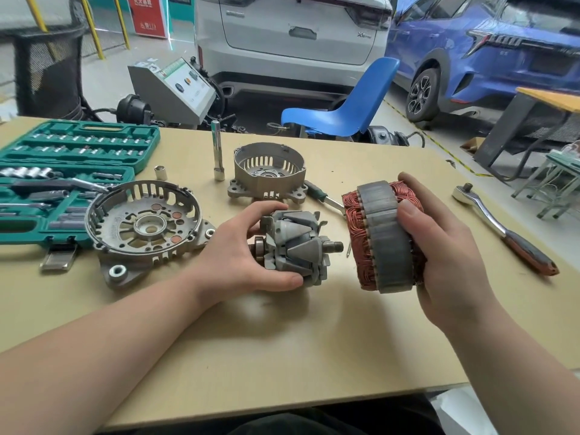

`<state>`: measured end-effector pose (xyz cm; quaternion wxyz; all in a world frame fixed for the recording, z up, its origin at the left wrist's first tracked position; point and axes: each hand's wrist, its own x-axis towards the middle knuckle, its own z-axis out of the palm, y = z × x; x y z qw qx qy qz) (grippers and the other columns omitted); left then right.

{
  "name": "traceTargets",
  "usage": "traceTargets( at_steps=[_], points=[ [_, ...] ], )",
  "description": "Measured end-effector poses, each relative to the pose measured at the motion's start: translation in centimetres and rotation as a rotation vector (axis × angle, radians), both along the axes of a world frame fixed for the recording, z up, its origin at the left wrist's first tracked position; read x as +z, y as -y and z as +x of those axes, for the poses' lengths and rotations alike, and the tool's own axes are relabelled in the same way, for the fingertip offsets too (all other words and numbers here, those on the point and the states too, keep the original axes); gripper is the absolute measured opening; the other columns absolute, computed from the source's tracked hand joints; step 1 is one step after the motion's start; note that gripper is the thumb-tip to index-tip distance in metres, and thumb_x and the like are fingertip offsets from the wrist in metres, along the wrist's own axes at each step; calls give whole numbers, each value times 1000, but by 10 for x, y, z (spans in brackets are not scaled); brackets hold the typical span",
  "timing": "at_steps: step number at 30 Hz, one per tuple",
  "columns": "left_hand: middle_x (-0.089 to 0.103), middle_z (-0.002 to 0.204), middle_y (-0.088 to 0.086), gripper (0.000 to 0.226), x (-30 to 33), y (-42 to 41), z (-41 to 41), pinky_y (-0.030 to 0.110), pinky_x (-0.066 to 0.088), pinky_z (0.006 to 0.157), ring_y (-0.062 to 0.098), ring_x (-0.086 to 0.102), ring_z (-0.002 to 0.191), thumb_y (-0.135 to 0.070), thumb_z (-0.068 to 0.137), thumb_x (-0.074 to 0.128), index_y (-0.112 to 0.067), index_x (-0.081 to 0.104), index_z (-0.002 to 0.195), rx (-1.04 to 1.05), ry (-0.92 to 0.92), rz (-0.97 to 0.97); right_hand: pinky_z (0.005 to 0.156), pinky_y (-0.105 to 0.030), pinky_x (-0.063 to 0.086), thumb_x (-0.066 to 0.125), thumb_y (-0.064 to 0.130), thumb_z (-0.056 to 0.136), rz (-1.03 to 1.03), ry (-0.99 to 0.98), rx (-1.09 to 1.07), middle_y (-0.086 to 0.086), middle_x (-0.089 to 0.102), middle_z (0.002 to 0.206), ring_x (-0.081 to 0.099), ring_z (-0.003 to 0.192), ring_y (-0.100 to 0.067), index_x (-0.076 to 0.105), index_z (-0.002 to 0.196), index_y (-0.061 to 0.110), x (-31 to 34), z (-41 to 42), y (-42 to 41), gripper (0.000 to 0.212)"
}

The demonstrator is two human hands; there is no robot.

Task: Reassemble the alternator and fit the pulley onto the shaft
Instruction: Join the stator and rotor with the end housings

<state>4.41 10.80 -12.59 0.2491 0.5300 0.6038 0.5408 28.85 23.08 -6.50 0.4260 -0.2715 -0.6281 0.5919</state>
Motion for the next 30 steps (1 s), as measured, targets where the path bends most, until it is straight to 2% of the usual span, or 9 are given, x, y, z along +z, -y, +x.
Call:
traceTargets(
  at_steps=[2, 5, 9, 13, 18, 20, 24, 30],
  points=[
    [76, 117, -21, 92, 2, 0, -1, 13, 56, 85, -8, 69, 109, -29, 48, 102, -42, 66, 132, -3, 69, -2, 81, -26, 61, 76, 49, 80, -16, -15, -7, 12, 72, 132, 73, 117, -16, 62, 142, 38, -2, -3, 0, 64],
    [79, 117, -1, 94, 2, -1, -6, 27, 62, 83, 20, 78, 105, -21, 46, 100, -30, 68, 134, -30, 252, 24, 80, -25, 61, 77, 50, 80, -46, -37, -9, 11, 72, 134, 72, 118, -17, 63, 141, 37, -3, -6, 1, 64],
    [80, 112, 5, 91, 4, -2, -5, 26, 62, 78, 20, 78, 100, -19, 45, 94, -17, 69, 132, -43, 487, 90, 82, -27, 61, 77, 49, 81, -72, -59, -1, 9, 71, 135, 72, 119, -18, 63, 142, 37, -5, -13, 1, 64],
    [78, 113, 16, 84, 7, -3, 0, 35, 63, 80, 31, 78, 98, -12, 52, 90, -7, 67, 133, -115, 693, 126, 89, -31, 61, 75, 47, 83, -80, -91, 15, 8, 72, 135, 70, 122, -19, 61, 143, 35, -10, -27, 10, 64],
    [76, 116, 17, 84, 13, -1, 5, 36, 62, 82, 32, 76, 102, -14, 54, 94, -5, 67, 133, -179, 740, 149, 103, -48, 54, 70, 46, 87, -139, -167, 63, -1, 70, 138, 68, 126, -26, 58, 146, 30, -13, -40, 17, 63],
    [78, 113, 16, 78, 14, -1, 6, 36, 63, 80, 31, 77, 99, -12, 55, 90, -7, 68, 129, -171, 746, 154, 103, -45, 57, 73, 46, 88, -103, -159, 90, 0, 70, 138, 67, 128, -25, 55, 149, 29, -10, -44, 22, 66],
    [76, 115, 20, 87, 17, 3, 5, 39, 62, 83, 36, 76, 100, -10, 55, 91, -4, 62, 137, -181, 703, 136, 93, -31, 59, 85, 55, 77, -22, -126, 110, 4, 70, 137, 68, 126, -21, 55, 150, 29, -7, -52, 33, 84],
    [79, 109, 11, 65, 21, 7, 9, 32, 63, 80, 29, 79, 96, -13, 56, 92, -21, 78, 119, -172, 712, 123, 102, -43, 58, 85, 57, 77, -79, -158, 119, -2, 68, 141, 66, 129, -27, 55, 149, 30, -13, -55, 39, 83]
  ],
)
